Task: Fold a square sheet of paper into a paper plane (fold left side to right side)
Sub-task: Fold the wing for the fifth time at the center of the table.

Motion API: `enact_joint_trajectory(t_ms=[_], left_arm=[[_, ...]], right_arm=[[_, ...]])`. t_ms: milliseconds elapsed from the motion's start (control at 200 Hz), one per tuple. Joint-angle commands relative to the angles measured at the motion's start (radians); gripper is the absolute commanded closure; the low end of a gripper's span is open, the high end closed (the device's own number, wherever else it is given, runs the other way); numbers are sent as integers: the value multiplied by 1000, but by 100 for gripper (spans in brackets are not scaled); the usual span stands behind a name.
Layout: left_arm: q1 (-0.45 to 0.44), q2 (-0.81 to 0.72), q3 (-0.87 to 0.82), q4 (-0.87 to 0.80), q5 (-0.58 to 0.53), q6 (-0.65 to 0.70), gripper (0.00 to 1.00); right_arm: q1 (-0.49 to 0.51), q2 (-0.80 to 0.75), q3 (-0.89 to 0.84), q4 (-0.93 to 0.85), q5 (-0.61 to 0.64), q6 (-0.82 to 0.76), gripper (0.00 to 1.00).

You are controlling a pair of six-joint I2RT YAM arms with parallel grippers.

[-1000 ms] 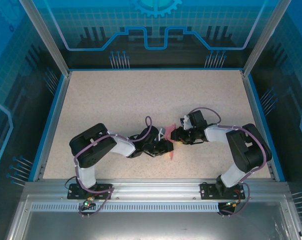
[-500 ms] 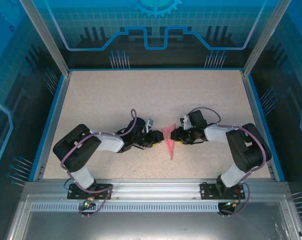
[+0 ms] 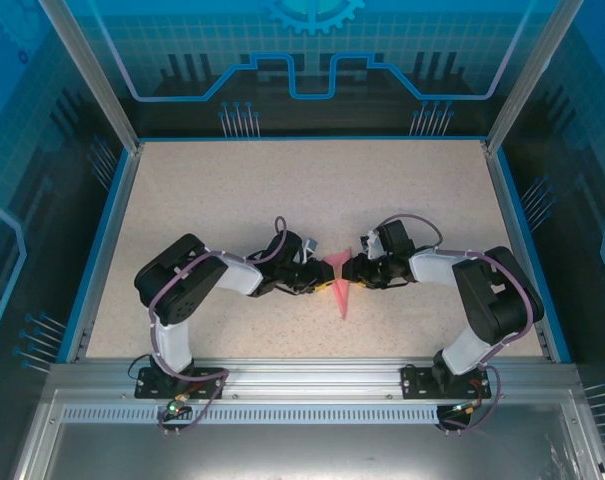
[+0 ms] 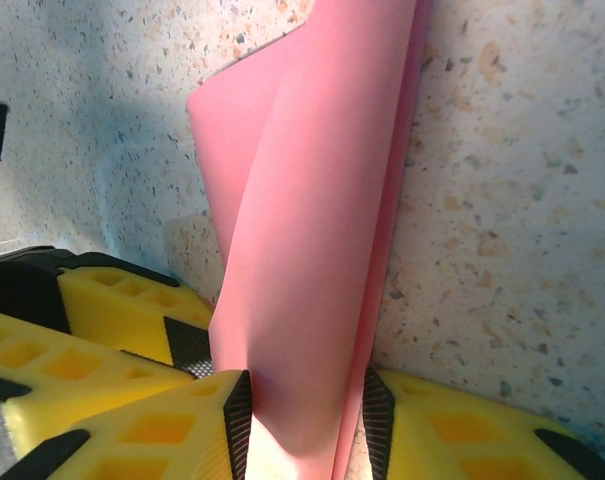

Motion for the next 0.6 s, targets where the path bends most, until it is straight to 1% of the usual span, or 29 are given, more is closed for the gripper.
enact_joint_trajectory(t_ms=[0, 100, 325, 420, 535, 595], left_arm=[[9, 26, 38, 42, 37, -11, 71], [10, 37, 42, 54, 40, -19, 71], [9, 58, 54, 56, 42, -22, 76], [9, 57, 52, 45, 33, -15, 82], [10, 49, 53, 21, 19, 8, 93], [13, 42, 52, 6, 15, 23, 96]], right_arm=[[27, 52, -20, -20, 53, -34, 62], [27, 50, -19, -21, 53, -34, 62], [29, 43, -22, -23, 52, -34, 62], [27, 37, -22, -22, 50, -34, 62], [24, 20, -24, -17, 39, -32, 61], [13, -2, -27, -10, 26, -34, 60]])
